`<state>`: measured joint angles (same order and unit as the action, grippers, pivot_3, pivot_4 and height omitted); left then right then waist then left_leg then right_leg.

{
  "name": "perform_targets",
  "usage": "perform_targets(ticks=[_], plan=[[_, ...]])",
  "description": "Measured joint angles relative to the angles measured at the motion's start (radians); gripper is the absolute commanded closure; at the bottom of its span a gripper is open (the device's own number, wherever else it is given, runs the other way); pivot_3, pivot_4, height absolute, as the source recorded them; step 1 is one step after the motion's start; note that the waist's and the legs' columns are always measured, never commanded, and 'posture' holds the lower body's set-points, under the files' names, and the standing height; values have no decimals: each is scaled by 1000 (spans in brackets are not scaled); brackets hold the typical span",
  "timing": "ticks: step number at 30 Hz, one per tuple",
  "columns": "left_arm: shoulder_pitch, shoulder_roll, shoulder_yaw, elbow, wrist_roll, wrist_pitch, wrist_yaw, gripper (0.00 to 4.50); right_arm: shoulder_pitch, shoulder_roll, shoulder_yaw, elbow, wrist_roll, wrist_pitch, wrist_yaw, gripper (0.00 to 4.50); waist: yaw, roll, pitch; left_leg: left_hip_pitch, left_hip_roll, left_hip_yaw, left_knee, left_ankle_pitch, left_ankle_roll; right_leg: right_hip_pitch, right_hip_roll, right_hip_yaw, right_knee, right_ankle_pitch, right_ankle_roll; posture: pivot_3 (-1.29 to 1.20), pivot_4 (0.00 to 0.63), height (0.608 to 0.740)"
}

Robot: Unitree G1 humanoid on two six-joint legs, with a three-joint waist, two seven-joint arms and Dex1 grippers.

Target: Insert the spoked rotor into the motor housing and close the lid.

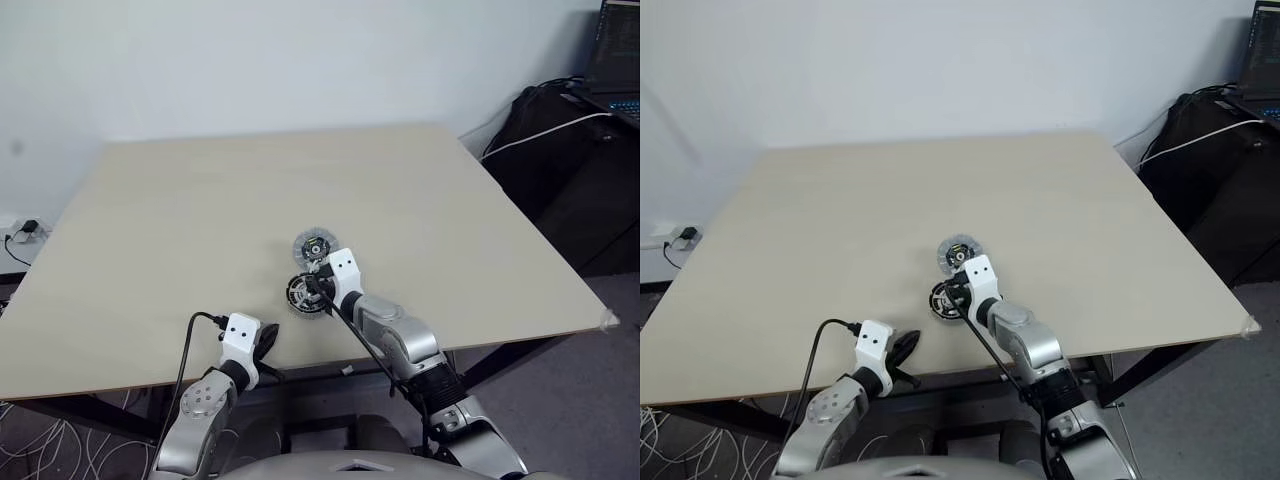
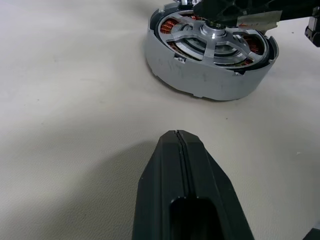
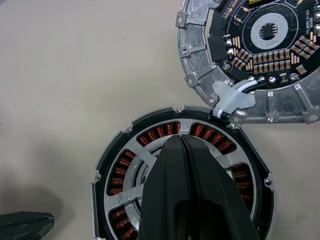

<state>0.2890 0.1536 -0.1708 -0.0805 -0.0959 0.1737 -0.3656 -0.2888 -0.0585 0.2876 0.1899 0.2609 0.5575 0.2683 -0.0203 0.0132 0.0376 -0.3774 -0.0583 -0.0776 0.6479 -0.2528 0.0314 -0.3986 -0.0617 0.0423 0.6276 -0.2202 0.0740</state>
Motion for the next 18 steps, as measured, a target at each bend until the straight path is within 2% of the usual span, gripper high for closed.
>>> perform_targets(ticks=[7,10,13,17,18], plan=[[0,-4,1,0,0,0,0,4500,17,0,-6,-11,-34,7,1,4476,1,0,-6,1,0,0,0,-1,-1,2,0,0,0,-2,3,0,0,740],[0,-4,2,0,0,0,0,4500,35,-34,10,-56,-44,-2,47,4476,0,0,-6,1,0,0,1,-1,-1,1,0,0,0,-2,3,0,0,740],[0,-4,2,0,0,0,-1,4500,22,-115,52,-138,-62,0,134,4476,-1,1,-6,1,0,0,1,0,0,1,0,0,0,-2,3,0,0,740],[-6,-5,1,0,-2,0,-4,4500,-69,-249,154,-211,-120,17,287,4476,-1,0,-6,1,0,0,1,0,0,1,0,-1,1,-2,3,0,0,740],[-6,-6,1,0,-3,0,-4,4500,-92,-272,180,-213,-134,19,324,4301,0,0,-6,1,0,0,1,0,0,1,0,-1,1,-2,3,0,0,740]])
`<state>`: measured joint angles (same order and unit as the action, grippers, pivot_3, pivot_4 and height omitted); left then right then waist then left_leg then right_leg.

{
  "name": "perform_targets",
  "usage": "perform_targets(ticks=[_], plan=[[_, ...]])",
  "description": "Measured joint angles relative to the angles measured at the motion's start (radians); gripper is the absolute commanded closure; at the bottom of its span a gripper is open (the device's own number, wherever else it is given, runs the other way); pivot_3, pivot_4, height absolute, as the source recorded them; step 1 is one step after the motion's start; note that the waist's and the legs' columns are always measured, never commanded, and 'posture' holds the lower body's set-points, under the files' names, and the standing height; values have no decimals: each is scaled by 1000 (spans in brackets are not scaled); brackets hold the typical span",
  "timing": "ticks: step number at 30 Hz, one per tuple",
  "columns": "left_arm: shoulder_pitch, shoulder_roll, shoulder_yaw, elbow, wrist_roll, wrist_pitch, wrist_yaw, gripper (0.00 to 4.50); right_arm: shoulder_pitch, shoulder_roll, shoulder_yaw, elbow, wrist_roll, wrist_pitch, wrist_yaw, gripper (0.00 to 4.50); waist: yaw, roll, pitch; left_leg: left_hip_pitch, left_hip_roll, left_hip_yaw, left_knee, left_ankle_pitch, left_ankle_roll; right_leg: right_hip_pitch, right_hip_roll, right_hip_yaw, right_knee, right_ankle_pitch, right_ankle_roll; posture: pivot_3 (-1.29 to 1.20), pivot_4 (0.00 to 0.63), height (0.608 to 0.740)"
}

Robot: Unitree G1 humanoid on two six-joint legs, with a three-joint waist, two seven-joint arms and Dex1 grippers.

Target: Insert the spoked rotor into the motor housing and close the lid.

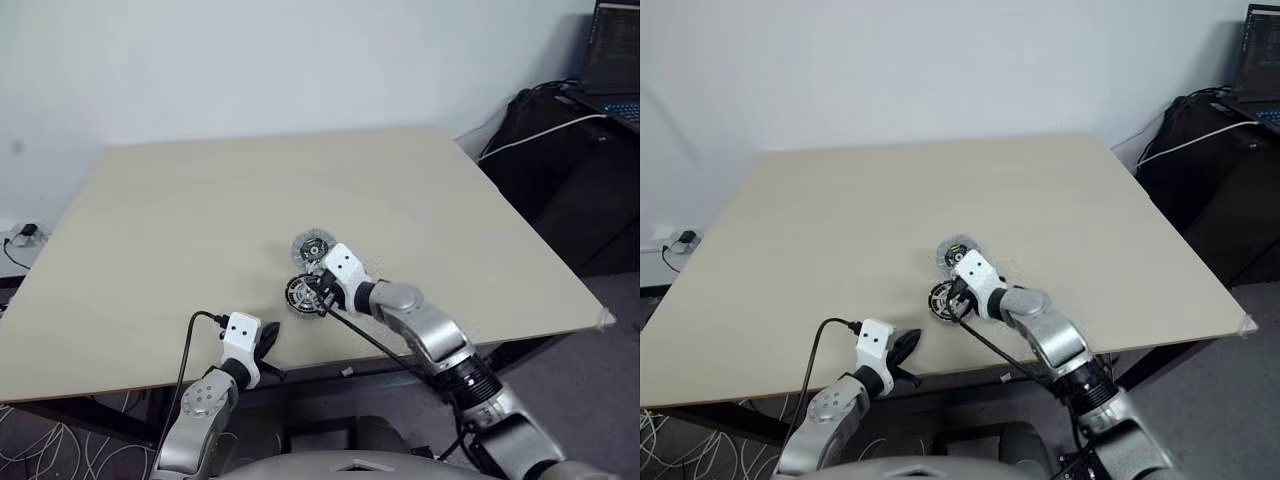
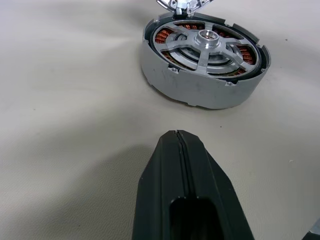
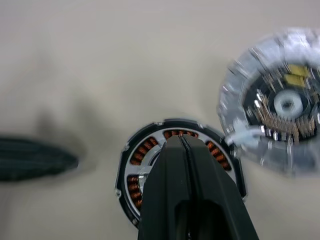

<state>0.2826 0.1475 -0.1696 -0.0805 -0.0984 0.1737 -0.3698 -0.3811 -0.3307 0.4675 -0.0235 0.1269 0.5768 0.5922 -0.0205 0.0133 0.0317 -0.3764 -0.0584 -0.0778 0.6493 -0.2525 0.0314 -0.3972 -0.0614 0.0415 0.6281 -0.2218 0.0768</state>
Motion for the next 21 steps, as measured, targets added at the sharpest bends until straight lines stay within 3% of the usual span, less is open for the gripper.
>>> perform_targets(ticks=[2,9,21], plan=[[-2,-4,0,0,0,0,0,4500,-33,-31,42,0,-23,1,62,3889,2,-1,0,0,0,0,0,0,0,0,0,0,0,0,0,0,0,740],[-3,-17,1,0,0,-1,8,4500,-133,-71,134,54,-122,-29,179,1759,10,-1,0,0,0,0,0,0,0,0,0,0,0,1,0,0,0,740],[-3,-29,1,0,0,-4,20,4500,-302,-204,282,167,-318,-220,470,1759,10,-2,1,0,-1,0,1,0,0,0,-1,0,0,1,-1,0,0,740]])
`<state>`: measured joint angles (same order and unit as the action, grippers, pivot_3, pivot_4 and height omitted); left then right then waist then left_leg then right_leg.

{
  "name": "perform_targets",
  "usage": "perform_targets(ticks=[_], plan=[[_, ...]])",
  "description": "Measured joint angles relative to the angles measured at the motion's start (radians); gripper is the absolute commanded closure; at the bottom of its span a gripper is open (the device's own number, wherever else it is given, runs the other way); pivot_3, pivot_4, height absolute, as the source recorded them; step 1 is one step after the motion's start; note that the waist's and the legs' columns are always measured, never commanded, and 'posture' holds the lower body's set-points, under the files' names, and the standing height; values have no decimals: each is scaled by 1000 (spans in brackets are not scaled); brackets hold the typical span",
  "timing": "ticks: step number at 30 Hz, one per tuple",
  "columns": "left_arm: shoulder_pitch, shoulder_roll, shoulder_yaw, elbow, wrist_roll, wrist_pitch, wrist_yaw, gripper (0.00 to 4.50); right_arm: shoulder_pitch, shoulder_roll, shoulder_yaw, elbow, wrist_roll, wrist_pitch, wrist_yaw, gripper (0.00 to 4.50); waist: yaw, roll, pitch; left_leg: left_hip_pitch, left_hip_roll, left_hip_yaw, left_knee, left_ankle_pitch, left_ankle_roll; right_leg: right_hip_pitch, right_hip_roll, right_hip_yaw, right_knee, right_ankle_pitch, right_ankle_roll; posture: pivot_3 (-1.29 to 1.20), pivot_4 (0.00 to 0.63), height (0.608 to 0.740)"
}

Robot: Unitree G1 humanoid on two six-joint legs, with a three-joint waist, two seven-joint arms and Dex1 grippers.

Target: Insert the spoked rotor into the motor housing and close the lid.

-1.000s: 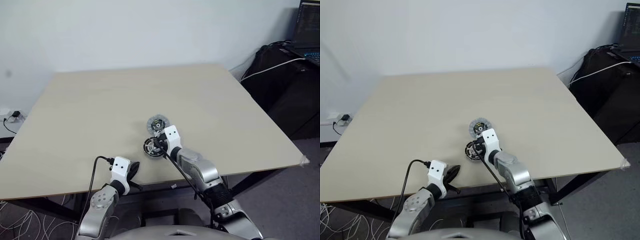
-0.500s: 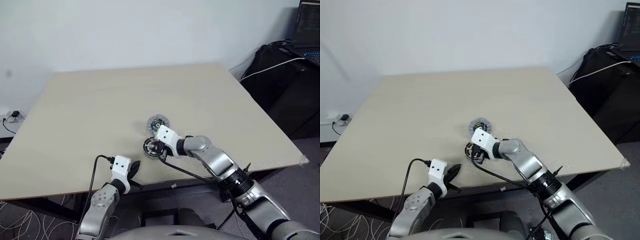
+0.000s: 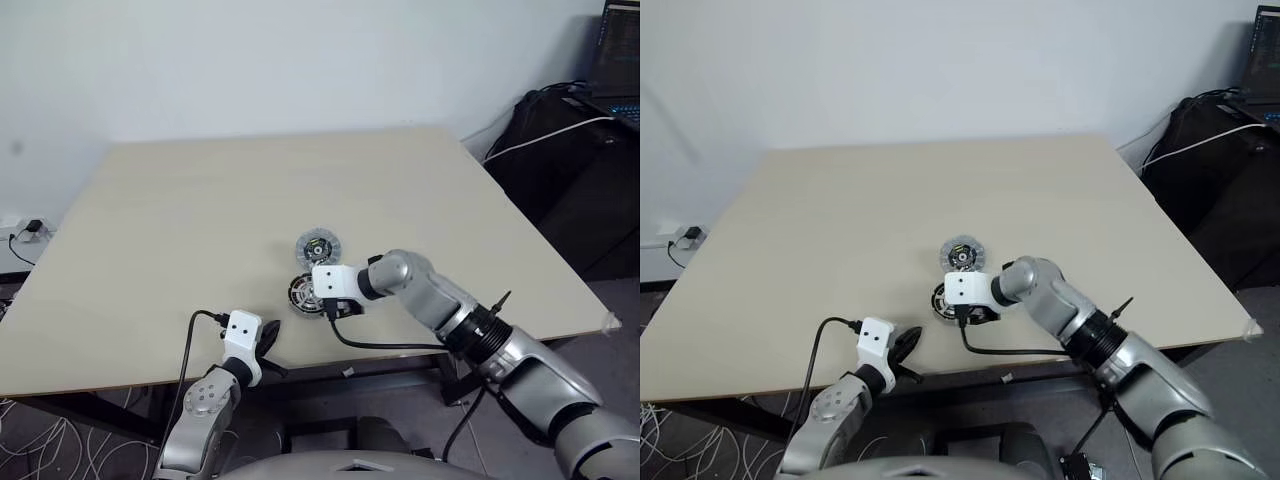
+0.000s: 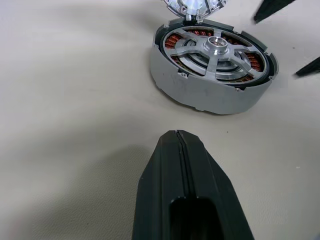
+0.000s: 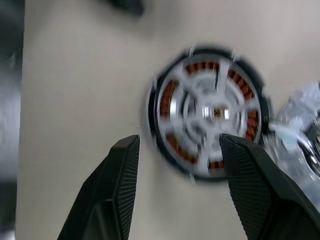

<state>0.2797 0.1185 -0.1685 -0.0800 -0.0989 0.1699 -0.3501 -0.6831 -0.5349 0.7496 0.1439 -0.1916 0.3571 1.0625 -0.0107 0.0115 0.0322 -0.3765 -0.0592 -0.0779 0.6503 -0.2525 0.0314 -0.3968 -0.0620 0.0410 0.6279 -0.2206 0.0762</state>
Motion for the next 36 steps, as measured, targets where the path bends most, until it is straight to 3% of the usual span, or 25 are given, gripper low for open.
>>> perform_targets(ticks=[11,36], plan=[[-3,-13,0,1,0,-4,1,4500,-49,34,29,103,-108,-145,129,1759,0,0,0,0,0,0,0,0,0,0,0,0,0,3,-4,0,0,740],[1,-29,0,20,1,-32,23,4500,-94,145,29,277,-199,-248,182,1759,0,0,0,0,0,0,0,1,-1,0,0,0,1,6,-1,0,0,740]])
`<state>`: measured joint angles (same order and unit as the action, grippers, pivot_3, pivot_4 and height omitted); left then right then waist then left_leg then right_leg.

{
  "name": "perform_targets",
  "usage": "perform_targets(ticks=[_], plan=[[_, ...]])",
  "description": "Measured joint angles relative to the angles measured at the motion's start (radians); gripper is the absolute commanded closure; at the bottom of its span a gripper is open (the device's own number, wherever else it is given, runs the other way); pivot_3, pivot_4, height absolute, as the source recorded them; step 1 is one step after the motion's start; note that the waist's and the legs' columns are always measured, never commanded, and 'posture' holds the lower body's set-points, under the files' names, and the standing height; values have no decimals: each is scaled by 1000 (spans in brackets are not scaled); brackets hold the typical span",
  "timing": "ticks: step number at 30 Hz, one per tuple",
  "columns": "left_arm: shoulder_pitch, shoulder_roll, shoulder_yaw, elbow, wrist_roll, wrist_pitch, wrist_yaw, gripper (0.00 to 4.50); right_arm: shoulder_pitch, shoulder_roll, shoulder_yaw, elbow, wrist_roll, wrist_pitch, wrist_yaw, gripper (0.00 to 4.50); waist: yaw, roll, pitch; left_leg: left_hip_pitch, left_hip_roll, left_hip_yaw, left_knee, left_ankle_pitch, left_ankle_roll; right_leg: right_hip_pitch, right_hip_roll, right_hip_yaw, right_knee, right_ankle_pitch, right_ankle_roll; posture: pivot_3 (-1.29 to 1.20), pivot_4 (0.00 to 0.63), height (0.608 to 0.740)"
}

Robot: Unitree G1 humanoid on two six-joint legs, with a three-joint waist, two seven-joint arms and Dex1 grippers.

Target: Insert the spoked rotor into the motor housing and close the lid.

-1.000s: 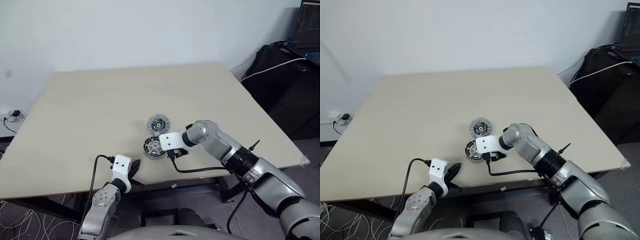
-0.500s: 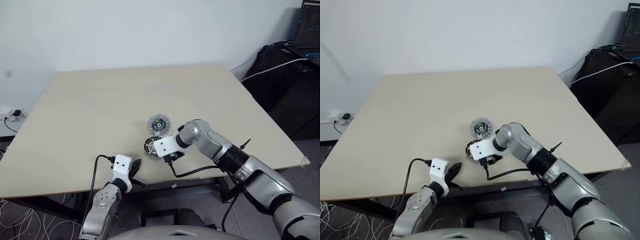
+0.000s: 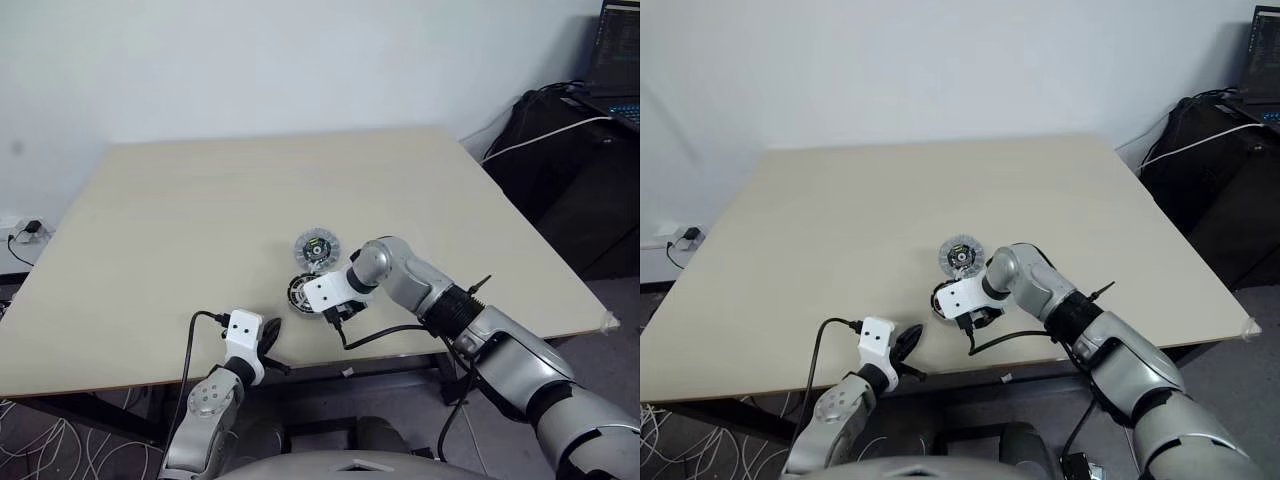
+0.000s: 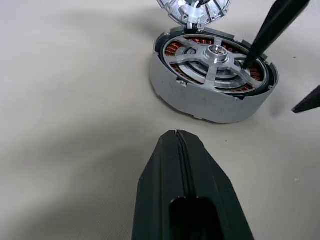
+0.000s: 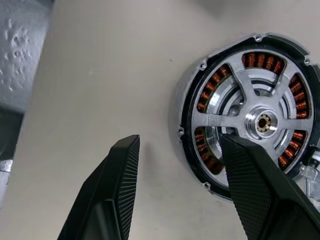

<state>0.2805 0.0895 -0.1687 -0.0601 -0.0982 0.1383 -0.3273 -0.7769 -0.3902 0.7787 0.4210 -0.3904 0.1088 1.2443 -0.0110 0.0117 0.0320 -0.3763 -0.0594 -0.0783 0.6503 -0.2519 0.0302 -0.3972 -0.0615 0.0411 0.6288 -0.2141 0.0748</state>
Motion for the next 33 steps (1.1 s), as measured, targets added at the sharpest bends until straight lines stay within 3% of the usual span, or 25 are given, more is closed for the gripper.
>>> perform_targets(ticks=[1,4,11,21,27,33], plan=[[2,-1,0,0,0,-1,0,4500,-4,2,-1,9,-2,-5,0,1759,0,0,0,0,0,0,0,0,0,0,0,0,0,0,-1,0,0,740],[4,-4,1,1,0,-2,1,4500,-18,9,-3,39,-13,-16,-1,2378,0,0,0,0,0,0,0,0,0,0,0,0,0,1,-1,0,0,740],[4,-7,1,3,0,-14,1,4500,-27,18,-6,50,-28,-38,2,4354,0,1,-1,1,0,0,0,1,-1,0,0,0,0,1,-1,0,0,740],[3,-9,2,9,0,-17,1,4500,8,14,-44,29,-19,-7,-3,4382,1,1,-1,1,0,0,0,1,-1,1,0,0,0,1,-1,0,0,740],[0,-10,2,14,-1,-17,1,4500,115,10,-158,-143,74,230,-1,4382,2,1,-1,-1,0,-1,0,1,-1,-1,0,0,1,1,-1,0,0,740],[-7,-11,1,19,-1,-17,-1,4500,162,-75,-247,-391,153,495,24,4382,6,0,-1,-1,0,-1,0,0,-2,0,0,0,0,0,-2,0,0,740]])
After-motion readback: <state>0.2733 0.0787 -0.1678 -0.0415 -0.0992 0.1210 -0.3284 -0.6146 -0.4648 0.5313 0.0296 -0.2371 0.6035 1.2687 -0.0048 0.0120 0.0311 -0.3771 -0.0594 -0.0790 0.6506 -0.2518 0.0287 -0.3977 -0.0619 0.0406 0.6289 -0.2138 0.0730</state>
